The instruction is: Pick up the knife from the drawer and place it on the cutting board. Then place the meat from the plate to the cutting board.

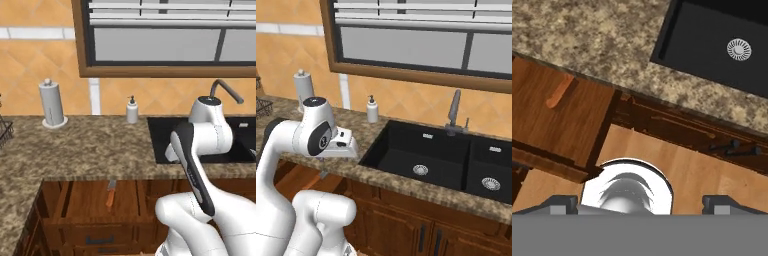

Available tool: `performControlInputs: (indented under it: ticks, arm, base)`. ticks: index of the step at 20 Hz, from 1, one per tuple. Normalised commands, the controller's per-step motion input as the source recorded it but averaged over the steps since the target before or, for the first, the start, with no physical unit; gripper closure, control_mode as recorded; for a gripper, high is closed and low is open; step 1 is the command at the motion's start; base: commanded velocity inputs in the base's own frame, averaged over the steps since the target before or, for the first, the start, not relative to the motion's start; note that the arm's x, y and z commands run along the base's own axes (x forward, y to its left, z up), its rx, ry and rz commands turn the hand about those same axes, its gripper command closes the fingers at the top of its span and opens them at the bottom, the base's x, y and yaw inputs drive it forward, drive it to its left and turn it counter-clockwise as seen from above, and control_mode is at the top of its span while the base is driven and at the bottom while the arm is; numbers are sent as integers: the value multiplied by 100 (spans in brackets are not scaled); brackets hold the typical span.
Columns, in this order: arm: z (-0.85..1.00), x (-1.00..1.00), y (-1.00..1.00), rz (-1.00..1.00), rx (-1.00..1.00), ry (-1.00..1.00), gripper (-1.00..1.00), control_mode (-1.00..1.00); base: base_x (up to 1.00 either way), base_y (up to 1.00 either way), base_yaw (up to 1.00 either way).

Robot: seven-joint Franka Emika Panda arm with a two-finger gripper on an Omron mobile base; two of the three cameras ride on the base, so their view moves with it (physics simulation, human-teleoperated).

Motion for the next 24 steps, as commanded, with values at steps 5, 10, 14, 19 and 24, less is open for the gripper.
performControlInputs:
  ticks: [5, 10, 14, 19, 24]
  arm:
    - [0, 0, 0, 0, 0, 0, -100, 100]
    - [0, 0, 0, 0, 0, 0, -100, 100]
    - [0, 0, 0, 0, 0, 0, -100, 100]
    - [0, 0, 0, 0, 0, 0, -100, -100]
    - [-30, 0, 48, -8, -1, 0, -100, -100]
  base:
    - [0, -48, 45]
    - [-3, -70, 41]
    - [0, -21, 36]
    - [-1, -3, 19]
    - [0, 0, 0]
